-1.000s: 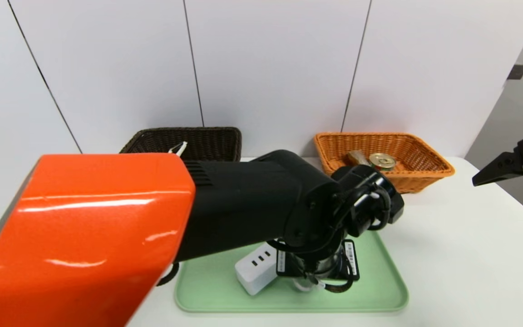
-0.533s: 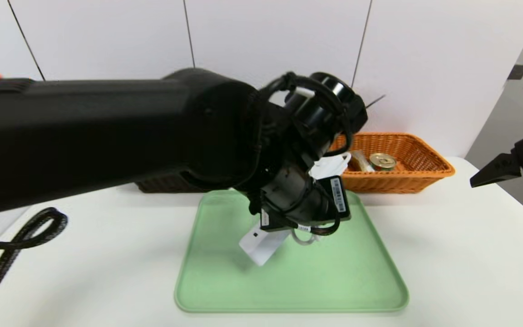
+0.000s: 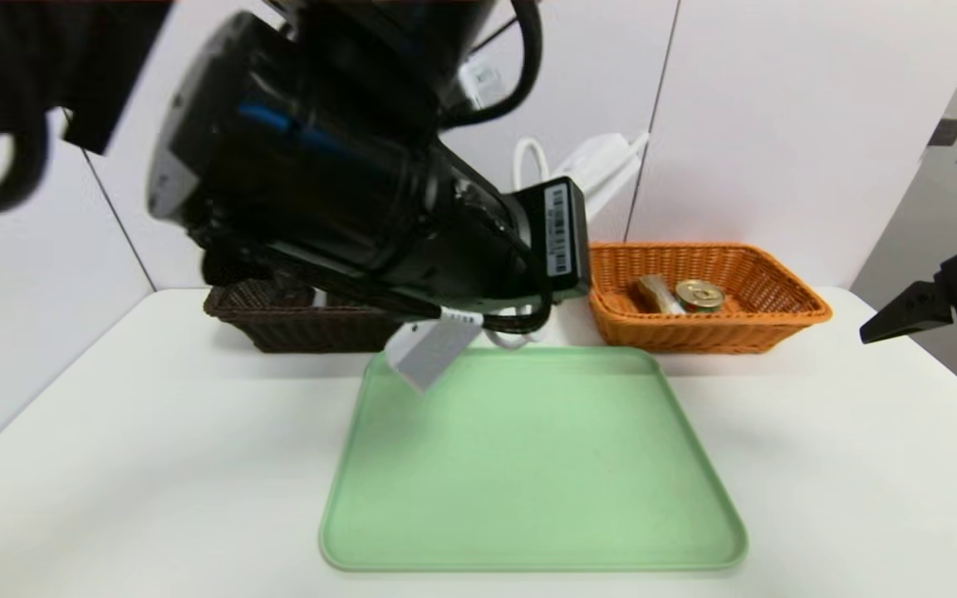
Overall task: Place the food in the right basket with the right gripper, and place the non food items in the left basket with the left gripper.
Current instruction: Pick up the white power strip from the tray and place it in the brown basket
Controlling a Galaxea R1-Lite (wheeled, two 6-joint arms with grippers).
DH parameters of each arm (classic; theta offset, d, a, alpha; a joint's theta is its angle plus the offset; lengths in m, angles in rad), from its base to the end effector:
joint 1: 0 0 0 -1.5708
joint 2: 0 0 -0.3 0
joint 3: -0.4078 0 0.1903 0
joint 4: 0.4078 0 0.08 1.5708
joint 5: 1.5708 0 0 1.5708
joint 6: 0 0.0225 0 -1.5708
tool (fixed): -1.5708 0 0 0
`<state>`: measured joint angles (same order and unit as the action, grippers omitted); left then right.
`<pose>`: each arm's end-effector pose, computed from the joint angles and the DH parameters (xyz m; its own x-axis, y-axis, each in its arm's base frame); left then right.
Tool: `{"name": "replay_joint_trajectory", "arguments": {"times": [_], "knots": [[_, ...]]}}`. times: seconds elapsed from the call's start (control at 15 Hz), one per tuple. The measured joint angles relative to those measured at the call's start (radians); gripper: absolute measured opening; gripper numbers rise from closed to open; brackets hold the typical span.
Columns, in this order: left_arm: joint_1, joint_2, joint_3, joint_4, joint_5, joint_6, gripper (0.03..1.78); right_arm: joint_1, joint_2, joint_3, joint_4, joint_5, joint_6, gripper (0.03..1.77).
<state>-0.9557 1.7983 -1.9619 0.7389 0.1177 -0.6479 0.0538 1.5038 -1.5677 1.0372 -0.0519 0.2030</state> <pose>0.1831 -0.2546 0.3395 0.5767 -0.6127 -0.5403 0.4119 0.7893 -0.4554 0.2068 0.0100 0.3011 0.5638 -0.0216 -0.8256 0.1424 0.9872 0.0714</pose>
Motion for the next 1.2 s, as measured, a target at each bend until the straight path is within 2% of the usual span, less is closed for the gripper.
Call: {"name": "replay_joint_trajectory", "arguments": {"times": [0.13, 0.33, 0.4, 0.53, 0.67, 0.8, 1.2], "knots": [[0.017, -0.046, 0.006, 0.002, 0.089, 0.155, 0.1, 0.001, 0.0, -0.003, -0.001, 0.001, 0.0, 1.71], [0.099, -0.074, 0.014, -0.009, 0.237, 0.369, 0.1, 0.001, -0.001, -0.003, -0.001, 0.002, 0.0, 1.71], [0.127, -0.079, 0.016, -0.019, 0.271, 0.434, 0.1, 0.001, -0.003, -0.003, -0.001, 0.003, 0.001, 1.71], [0.182, -0.089, 0.019, -0.027, 0.283, 0.556, 0.1, 0.001, -0.006, -0.002, -0.001, 0.003, 0.001, 1.71], [0.241, -0.102, 0.039, -0.024, 0.281, 0.649, 0.1, 0.001, -0.008, -0.002, -0.001, 0.003, 0.001, 1.71], [0.314, -0.122, 0.08, -0.024, 0.251, 0.738, 0.1, 0.001, -0.009, -0.003, -0.001, 0.003, 0.002, 1.71], [0.537, -0.135, 0.152, -0.053, 0.019, 0.957, 0.1, -0.003, -0.017, 0.004, 0.0, 0.016, 0.005, 1.71]]}}
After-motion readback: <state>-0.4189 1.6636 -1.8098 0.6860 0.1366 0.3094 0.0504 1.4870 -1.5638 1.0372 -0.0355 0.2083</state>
